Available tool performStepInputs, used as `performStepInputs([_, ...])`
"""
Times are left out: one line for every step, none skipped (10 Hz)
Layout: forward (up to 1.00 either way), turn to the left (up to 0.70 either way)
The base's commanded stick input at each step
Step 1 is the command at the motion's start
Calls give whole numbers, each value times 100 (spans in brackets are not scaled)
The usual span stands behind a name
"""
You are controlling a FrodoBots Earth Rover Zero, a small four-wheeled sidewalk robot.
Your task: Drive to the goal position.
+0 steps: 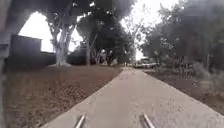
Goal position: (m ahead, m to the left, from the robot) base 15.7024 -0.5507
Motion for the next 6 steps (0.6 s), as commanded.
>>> performStepInputs([98,-35])
performStepInputs([98,-35])
performStepInputs([98,-35])
performStepInputs([98,-35])
performStepInputs([98,-29])
performStepInputs([98,-1])
